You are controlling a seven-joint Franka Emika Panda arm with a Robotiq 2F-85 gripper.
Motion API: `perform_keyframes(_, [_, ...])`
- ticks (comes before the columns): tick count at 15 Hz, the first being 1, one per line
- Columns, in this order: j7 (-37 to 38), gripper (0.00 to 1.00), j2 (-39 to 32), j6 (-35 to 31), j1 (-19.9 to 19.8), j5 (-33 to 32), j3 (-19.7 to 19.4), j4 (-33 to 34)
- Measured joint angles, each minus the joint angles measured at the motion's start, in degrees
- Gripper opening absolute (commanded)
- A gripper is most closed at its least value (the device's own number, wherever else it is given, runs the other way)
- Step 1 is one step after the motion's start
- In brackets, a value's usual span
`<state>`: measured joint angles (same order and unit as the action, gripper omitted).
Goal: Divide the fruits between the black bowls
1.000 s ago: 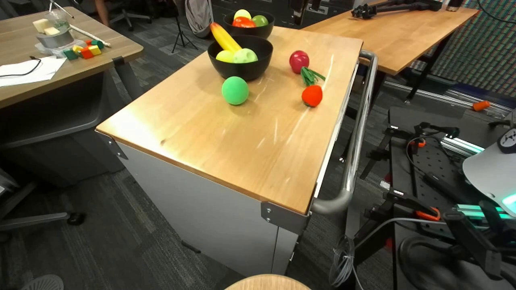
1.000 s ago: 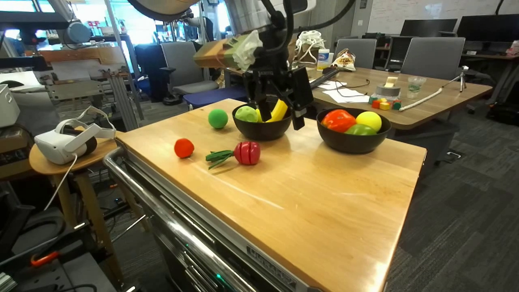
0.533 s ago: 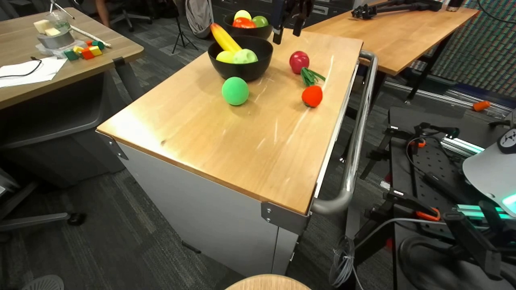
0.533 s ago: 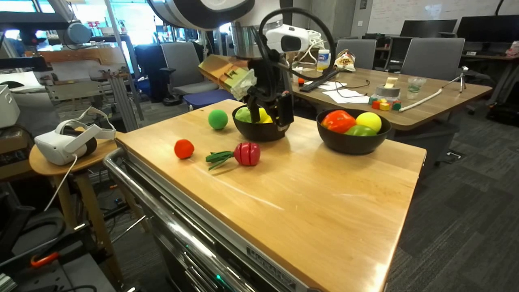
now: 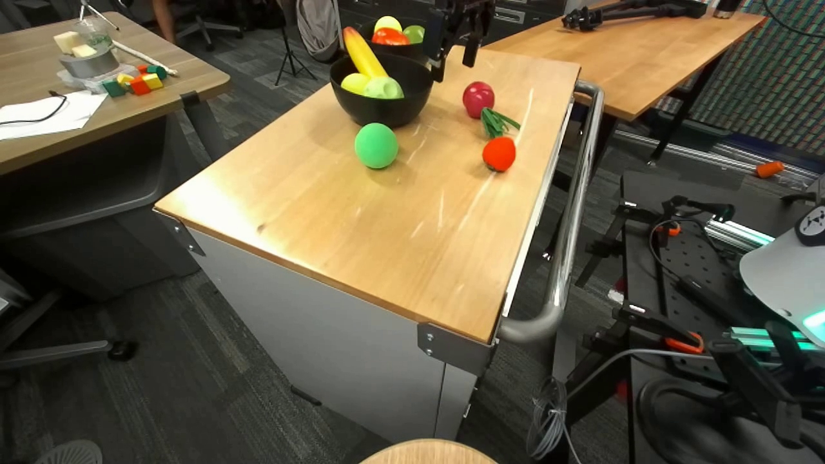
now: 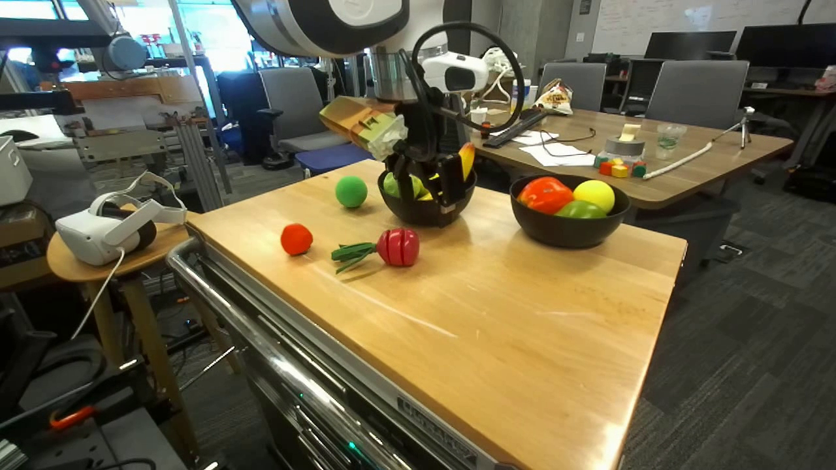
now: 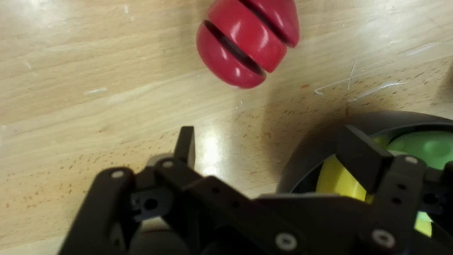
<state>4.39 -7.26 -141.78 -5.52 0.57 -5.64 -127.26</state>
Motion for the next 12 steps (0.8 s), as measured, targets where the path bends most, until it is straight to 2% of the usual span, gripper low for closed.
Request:
perform_keyframes(5, [1.63,1.00,0.23,1.79,0.74,-2.59,0.01,0.05])
perform_keyframes(12, [2.45,1.00,2.82,1.80,0.68,-2.61,-0.42,-0.99])
